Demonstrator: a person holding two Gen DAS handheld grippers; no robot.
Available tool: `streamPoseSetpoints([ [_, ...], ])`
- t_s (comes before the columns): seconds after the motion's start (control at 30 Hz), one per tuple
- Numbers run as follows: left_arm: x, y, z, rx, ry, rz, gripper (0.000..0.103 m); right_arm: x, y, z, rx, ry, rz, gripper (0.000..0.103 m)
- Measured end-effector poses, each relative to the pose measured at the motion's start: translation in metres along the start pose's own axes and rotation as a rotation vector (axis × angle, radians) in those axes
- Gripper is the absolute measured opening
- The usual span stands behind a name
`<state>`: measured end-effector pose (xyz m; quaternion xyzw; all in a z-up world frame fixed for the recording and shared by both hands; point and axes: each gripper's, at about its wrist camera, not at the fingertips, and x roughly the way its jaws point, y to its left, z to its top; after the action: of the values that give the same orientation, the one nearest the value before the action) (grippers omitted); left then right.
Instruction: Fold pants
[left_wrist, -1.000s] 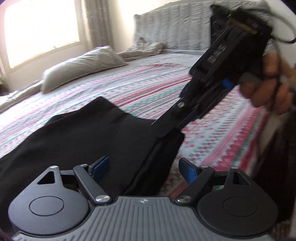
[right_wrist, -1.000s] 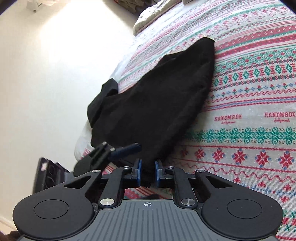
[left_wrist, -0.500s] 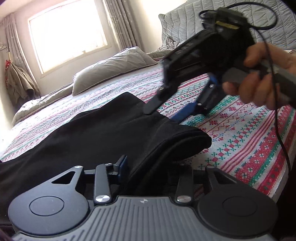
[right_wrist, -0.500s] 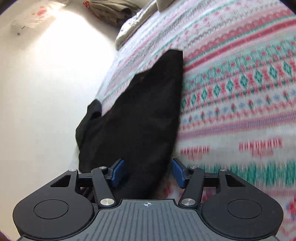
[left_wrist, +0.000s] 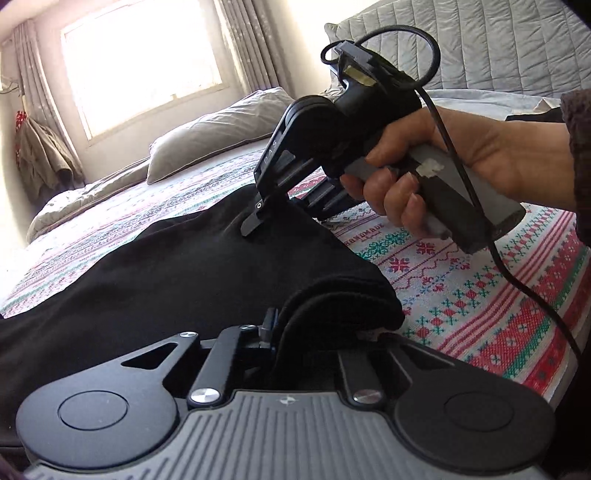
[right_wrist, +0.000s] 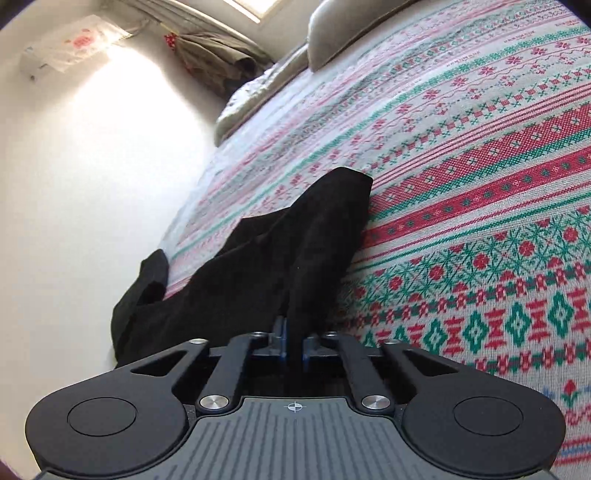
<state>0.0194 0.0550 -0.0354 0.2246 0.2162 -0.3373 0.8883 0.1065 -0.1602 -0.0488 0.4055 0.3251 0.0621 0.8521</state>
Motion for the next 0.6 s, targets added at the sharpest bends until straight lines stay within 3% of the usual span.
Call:
streamPoseSetpoints([
  [0.33,-0.007,-0.023,0.026,-0.051,-0.026,-0.095,0.020,-0.040,-0.016,0.010,0.007,-0.017,0.001,0.004],
  [0.6,-0.006,-0.063,0.049,-0.083,-0.043,-0.263,0.020,-0.104,-0.052,0.009,0.065,-0.061,-0.031,0.004],
])
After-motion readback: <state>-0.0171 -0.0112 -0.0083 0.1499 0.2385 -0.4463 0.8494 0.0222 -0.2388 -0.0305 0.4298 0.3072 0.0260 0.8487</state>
